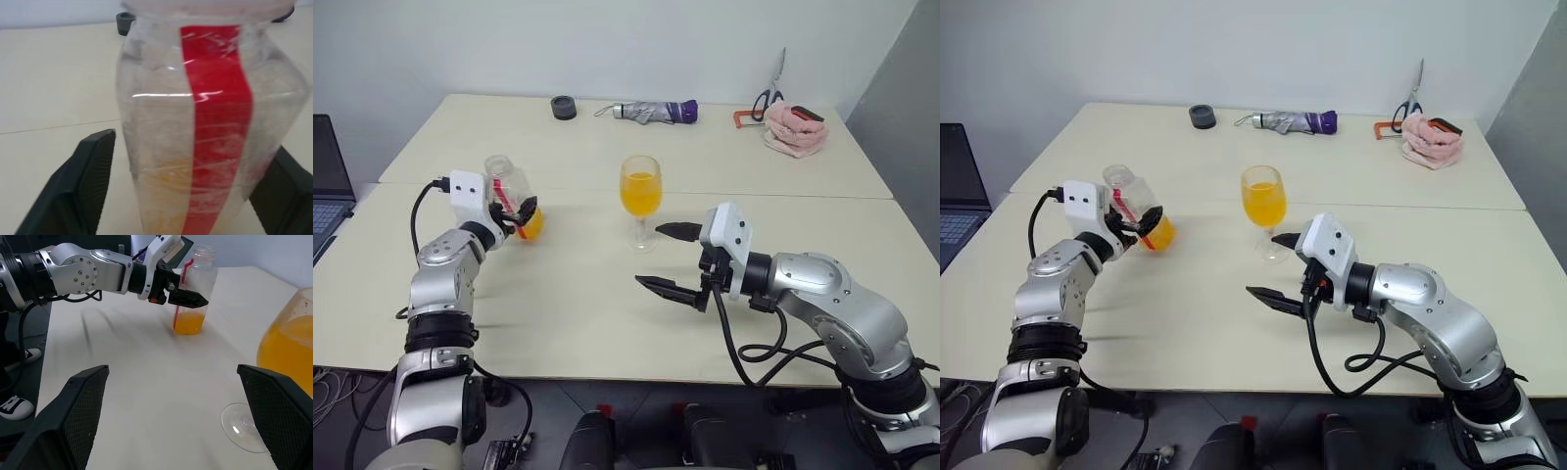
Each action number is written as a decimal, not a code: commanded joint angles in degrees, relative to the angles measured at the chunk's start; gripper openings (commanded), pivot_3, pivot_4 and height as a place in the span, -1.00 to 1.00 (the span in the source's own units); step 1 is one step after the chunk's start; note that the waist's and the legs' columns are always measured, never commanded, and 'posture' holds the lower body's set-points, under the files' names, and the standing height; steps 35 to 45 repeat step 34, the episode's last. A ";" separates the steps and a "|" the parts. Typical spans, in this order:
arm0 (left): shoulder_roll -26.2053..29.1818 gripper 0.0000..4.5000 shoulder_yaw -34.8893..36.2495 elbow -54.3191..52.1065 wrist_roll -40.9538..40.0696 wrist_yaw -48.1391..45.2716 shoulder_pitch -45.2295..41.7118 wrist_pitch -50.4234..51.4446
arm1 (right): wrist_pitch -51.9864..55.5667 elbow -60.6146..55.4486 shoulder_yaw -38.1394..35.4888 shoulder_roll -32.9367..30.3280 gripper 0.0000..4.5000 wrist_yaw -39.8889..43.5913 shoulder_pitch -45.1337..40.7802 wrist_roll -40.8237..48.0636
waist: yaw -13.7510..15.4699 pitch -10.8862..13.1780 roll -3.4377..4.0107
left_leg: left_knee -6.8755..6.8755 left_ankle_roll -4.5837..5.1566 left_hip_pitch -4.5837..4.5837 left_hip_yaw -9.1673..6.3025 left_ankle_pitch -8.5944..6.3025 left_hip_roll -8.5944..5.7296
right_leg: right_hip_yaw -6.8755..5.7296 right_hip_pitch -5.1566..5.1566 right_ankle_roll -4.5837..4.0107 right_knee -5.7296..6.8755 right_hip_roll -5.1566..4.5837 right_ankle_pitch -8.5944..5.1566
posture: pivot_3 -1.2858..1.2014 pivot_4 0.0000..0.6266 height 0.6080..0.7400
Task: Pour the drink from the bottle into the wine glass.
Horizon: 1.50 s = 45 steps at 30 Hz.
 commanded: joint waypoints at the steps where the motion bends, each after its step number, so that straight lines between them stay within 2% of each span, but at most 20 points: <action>1: 0.20 0.98 0.06 -2.80 0.24 -0.27 1.10 -2.63 | -0.35 -1.23 -0.59 0.10 1.00 0.51 -0.58 -0.04 | 0.00 0.00 0.00 | 0.00 0.00 0.00 0.00 0.00 0.00 | 0.00 0.00 0.00 0.00 0.00 0.00 | 0.03 -0.52 1.00; 9: -0.41 0.98 0.06 -10.69 0.33 -0.12 7.90 -5.86 | -3.29 -1.05 -2.45 0.12 1.00 -0.63 3.92 -1.91 | 0.01 0.00 0.00 | -0.02 0.00 -0.01 0.00 0.00 0.02 | 0.01 0.00 0.00 -0.03 -0.01 0.00 | 0.03 -0.52 1.00; 15: -1.73 0.98 2.93 -19.61 -0.23 4.89 16.09 -3.76 | -23.10 4.72 -6.29 7.70 1.00 -6.58 15.68 -10.17 | 0.01 -0.01 -0.02 | -0.08 0.00 0.01 0.02 0.00 0.08 | 0.03 0.00 0.01 -0.10 -0.04 0.00 | 0.03 -0.52 1.00; 21: -3.98 0.98 2.73 -27.71 -0.36 8.35 22.66 -2.36 | -35.61 16.61 -10.08 13.78 1.00 -12.10 23.58 -15.70 | 0.02 -0.02 -0.02 | -0.09 -0.01 0.05 0.06 0.00 0.10 | 0.08 0.04 0.01 -0.09 -0.08 0.00 | 0.03 -0.52 1.00; 25: -6.04 0.98 3.09 -31.26 -1.17 9.61 25.44 -1.71 | -40.99 25.15 -13.47 16.86 1.00 -15.88 23.50 -17.26 | 0.03 -0.01 -0.02 | -0.09 -0.01 0.08 0.11 0.00 0.09 | 0.10 0.04 0.01 -0.08 -0.07 0.00 | 0.03 -0.52 1.00; 30: -7.54 0.98 3.76 -33.49 -2.42 10.16 27.65 -1.78 | -43.59 30.53 -15.50 18.72 1.00 -17.13 21.67 -17.16 | -0.01 -0.02 -0.02 | -0.11 -0.01 0.11 0.14 0.00 0.07 | 0.14 0.04 0.01 -0.08 0.01 0.00 | 0.03 -0.52 1.00; 45: -8.28 0.98 4.10 -33.73 -2.85 10.80 28.28 -2.88 | -44.14 32.59 -16.08 19.00 1.00 -17.54 20.71 -17.15 | -0.04 -0.01 -0.02 | -0.12 -0.01 0.12 0.15 0.00 0.08 | 0.15 0.04 0.01 -0.09 0.04 0.00 | 0.03 -0.52 1.00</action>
